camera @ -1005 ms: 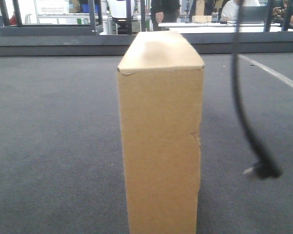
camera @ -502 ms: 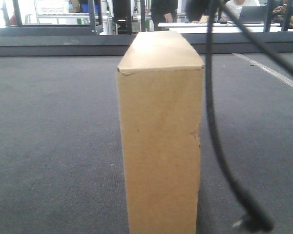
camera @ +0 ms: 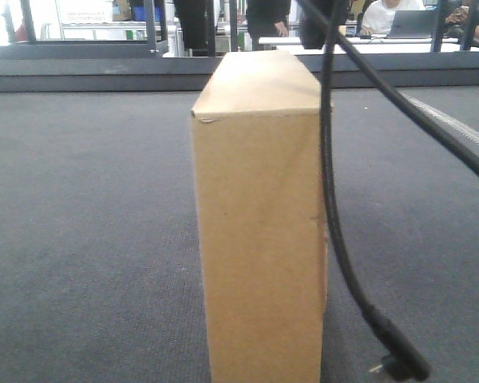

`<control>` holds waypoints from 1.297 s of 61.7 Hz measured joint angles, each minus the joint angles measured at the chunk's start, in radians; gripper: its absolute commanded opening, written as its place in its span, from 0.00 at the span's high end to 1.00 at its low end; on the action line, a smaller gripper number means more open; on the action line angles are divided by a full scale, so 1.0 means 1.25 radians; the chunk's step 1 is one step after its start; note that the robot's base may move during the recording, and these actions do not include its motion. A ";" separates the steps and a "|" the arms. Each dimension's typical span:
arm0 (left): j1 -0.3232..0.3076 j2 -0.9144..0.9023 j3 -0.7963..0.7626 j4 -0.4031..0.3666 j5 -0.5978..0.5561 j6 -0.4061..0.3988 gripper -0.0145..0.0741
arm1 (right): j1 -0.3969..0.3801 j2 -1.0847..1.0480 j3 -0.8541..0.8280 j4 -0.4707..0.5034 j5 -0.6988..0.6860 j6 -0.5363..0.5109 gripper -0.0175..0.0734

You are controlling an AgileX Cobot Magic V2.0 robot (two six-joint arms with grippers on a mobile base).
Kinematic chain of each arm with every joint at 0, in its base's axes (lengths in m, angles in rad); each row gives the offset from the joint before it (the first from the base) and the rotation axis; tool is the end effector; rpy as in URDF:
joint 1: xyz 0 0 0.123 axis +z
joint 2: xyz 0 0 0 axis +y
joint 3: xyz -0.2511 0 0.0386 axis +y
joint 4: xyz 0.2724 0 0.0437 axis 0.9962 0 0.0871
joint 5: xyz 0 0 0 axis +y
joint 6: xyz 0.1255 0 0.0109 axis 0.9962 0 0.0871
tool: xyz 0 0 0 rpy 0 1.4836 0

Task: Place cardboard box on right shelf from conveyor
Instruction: 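Close the right gripper around the top of the tan box, then lift the tan box off the conveyor with the right gripper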

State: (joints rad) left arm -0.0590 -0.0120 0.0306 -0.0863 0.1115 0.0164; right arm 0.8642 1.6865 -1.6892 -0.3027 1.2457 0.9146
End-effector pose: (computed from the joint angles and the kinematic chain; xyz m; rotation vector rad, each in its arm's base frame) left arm 0.1471 -0.0099 0.1918 -0.0009 1.6143 -0.1070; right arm 0.2802 0.2734 0.3025 0.0183 2.6416 0.1744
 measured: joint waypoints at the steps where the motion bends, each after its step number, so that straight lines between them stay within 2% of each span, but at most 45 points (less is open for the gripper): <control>1: 0.000 0.000 0.000 0.000 0.000 0.000 0.97 | 0.000 0.000 0.000 -0.002 0.000 0.000 0.11; 46: 0.000 0.000 0.000 0.000 0.000 0.000 0.97 | 0.000 0.000 0.016 -0.022 0.000 0.030 0.11; 80: 0.000 0.000 0.000 0.000 0.000 0.000 0.97 | 0.005 0.015 0.025 0.021 0.000 0.032 0.11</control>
State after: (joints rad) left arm -0.0590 -0.0120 0.0306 -0.0863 0.1115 0.0164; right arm 0.8704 1.7052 -1.6575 -0.2770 1.2457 0.9543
